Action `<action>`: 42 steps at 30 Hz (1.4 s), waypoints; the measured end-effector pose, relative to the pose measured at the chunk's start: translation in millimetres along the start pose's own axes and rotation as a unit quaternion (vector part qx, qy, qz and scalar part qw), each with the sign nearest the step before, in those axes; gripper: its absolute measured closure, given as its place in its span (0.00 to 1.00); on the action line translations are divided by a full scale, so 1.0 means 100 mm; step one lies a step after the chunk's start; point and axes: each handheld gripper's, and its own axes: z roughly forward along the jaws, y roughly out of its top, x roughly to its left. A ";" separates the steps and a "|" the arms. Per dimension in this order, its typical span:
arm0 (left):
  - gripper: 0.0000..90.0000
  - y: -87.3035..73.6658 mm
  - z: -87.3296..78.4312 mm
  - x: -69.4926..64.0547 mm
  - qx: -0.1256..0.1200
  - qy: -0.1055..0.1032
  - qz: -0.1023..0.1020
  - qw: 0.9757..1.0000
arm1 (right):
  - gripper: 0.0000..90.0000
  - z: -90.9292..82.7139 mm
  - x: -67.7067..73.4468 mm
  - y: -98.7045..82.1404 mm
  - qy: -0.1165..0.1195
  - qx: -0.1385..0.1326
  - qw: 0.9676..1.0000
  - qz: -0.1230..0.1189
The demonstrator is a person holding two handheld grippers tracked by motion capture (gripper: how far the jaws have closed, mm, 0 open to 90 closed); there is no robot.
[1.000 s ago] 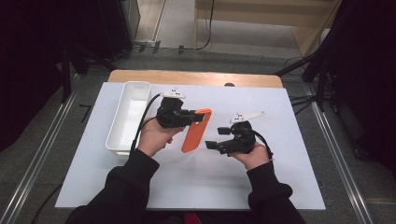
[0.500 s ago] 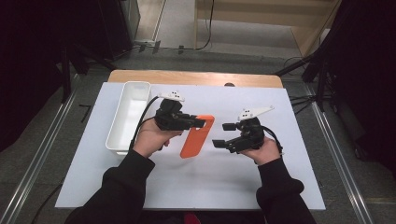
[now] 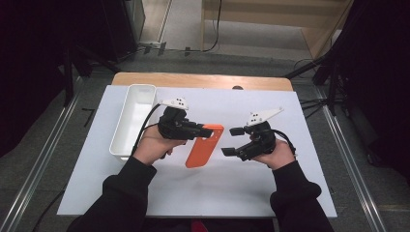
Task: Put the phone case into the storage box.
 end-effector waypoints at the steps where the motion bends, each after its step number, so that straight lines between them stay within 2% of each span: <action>1: 0.86 -0.01 0.00 0.00 -0.001 -0.004 -0.003 1.000 | 0.14 0.00 0.00 0.00 0.001 0.000 1.000 -0.002; 7: 0.86 -0.03 -0.02 -0.01 0.009 -0.005 0.009 1.000 | 0.14 -0.01 0.00 0.02 0.014 0.004 1.000 -0.008; 12: 0.86 -0.06 -0.05 -0.02 0.007 -0.026 0.014 1.000 | 0.14 -0.02 0.02 0.05 0.031 0.003 0.999 -0.017; 18: 0.86 -0.09 -0.05 -0.03 0.018 -0.035 0.026 0.999 | 0.14 -0.01 0.03 0.09 0.040 0.008 0.999 -0.025; 23: 0.86 -0.11 -0.03 -0.04 0.029 -0.050 0.030 0.998 | 0.14 0.00 0.04 0.13 0.051 0.012 0.998 -0.037; 31: 0.86 -0.11 -0.03 -0.04 0.029 -0.066 0.032 0.997 | 0.14 0.04 0.01 0.17 0.054 0.029 0.997 -0.049; 42: 0.85 -0.12 0.00 -0.02 0.042 -0.068 0.031 0.996 | 0.15 0.10 -0.03 0.25 0.067 0.043 0.995 -0.060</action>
